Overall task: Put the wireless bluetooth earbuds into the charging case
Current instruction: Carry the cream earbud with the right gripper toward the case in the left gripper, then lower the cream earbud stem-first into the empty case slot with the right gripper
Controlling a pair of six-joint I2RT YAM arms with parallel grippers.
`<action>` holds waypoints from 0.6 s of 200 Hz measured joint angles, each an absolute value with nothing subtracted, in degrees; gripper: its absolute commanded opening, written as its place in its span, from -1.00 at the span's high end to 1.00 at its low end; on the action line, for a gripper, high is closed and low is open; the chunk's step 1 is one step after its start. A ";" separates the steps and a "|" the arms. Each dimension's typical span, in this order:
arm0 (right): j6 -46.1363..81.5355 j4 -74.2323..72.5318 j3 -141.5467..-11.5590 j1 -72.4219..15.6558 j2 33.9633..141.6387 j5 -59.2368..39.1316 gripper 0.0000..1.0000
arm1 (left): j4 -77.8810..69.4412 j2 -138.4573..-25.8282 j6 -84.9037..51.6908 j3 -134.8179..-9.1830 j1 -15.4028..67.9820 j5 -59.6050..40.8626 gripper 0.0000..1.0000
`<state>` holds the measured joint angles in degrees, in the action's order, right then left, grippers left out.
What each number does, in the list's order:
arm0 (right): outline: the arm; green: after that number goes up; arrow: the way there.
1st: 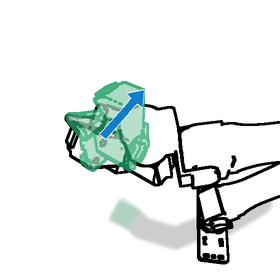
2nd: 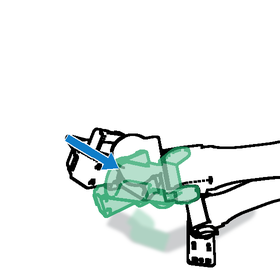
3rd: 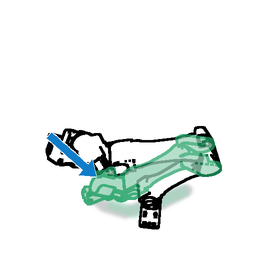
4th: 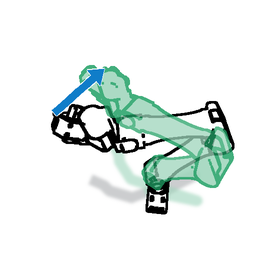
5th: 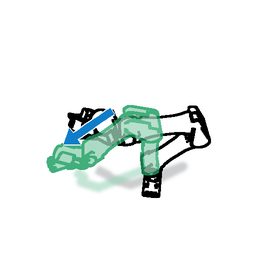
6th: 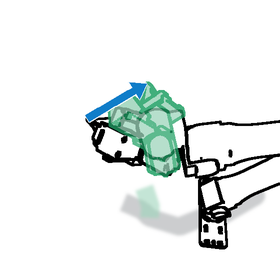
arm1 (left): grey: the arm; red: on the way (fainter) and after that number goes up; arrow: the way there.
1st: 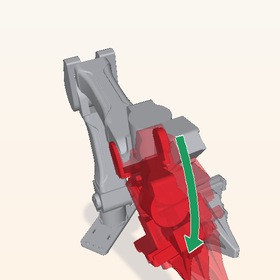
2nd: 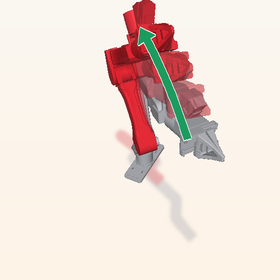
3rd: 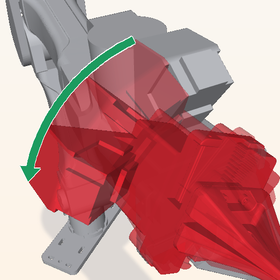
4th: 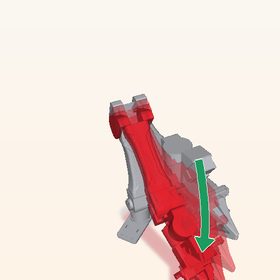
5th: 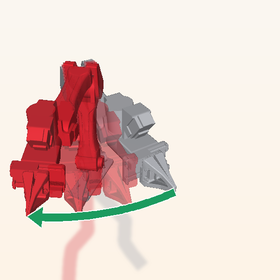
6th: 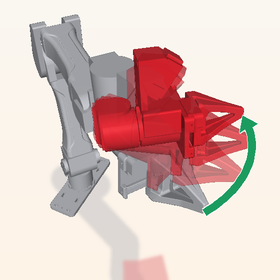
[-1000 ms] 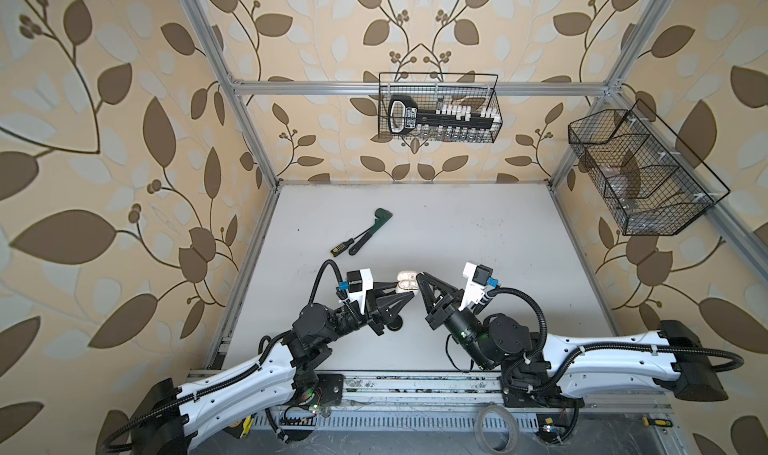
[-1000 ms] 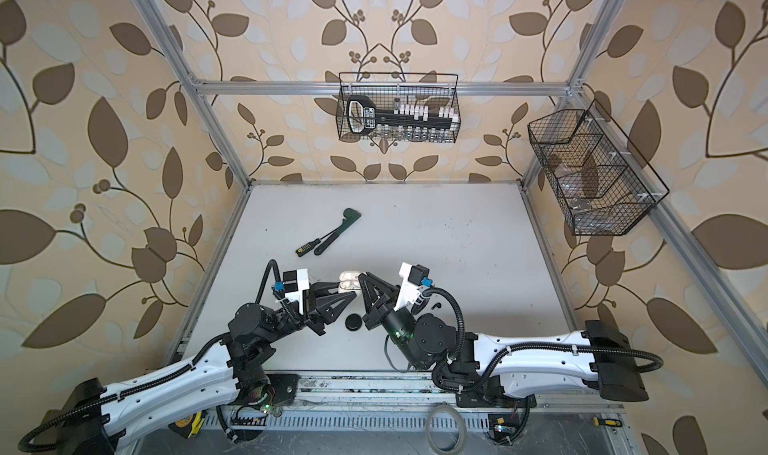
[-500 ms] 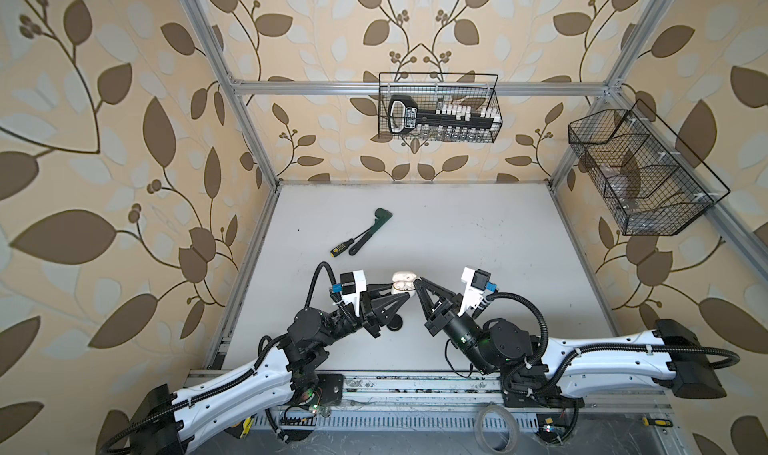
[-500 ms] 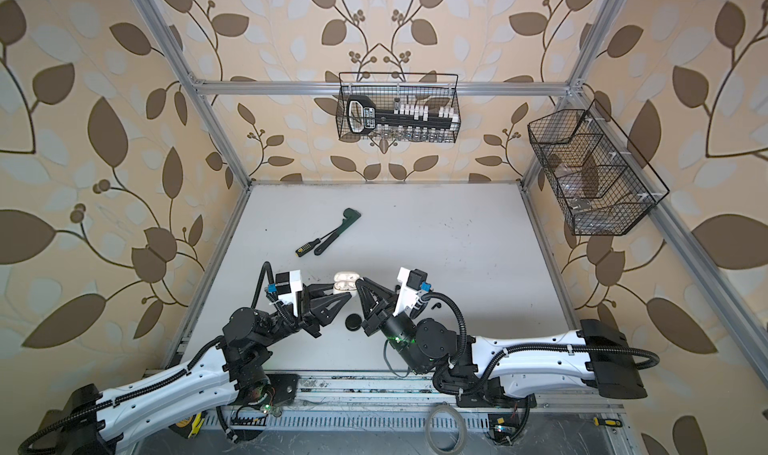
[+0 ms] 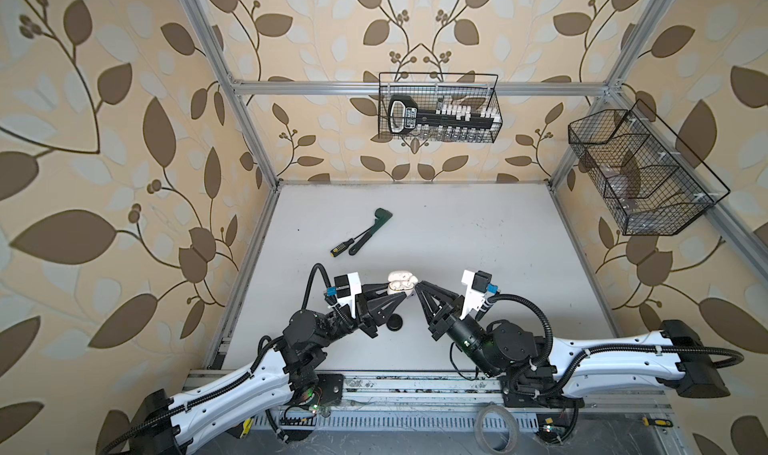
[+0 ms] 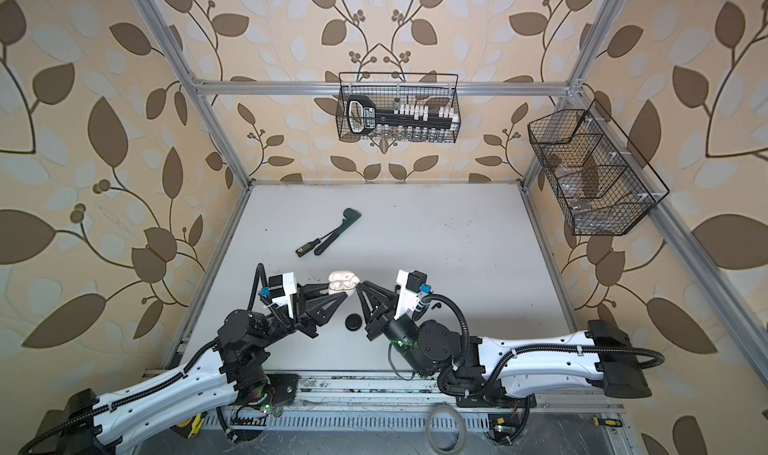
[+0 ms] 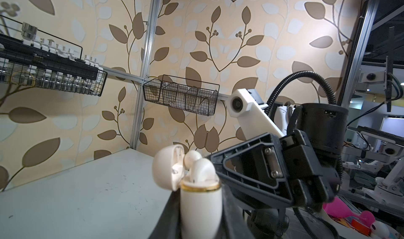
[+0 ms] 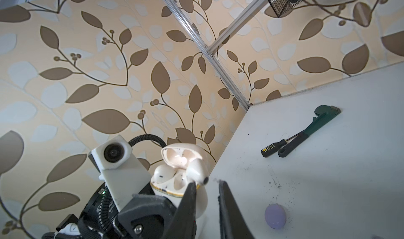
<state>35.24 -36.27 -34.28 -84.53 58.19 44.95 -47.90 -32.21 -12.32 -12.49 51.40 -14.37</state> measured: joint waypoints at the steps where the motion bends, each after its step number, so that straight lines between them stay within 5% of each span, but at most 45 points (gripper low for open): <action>1: 35.05 -36.14 -34.33 -84.55 58.19 44.93 0.48 | -47.90 -32.18 -12.29 -12.45 51.40 -14.37 1.00; 48: 30.96 -33.08 -36.25 -86.54 58.02 43.92 0.33 | -46.87 -30.83 -10.24 -11.29 51.40 -14.31 1.00; 120: 21.54 -28.86 -32.71 -87.57 46.26 46.44 0.45 | -43.75 -26.98 -9.56 -11.46 51.40 -17.39 1.00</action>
<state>21.54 -28.86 -32.71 -87.57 46.26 46.44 -43.75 -26.98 -9.56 -11.46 51.40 -17.39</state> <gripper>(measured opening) 0.277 0.246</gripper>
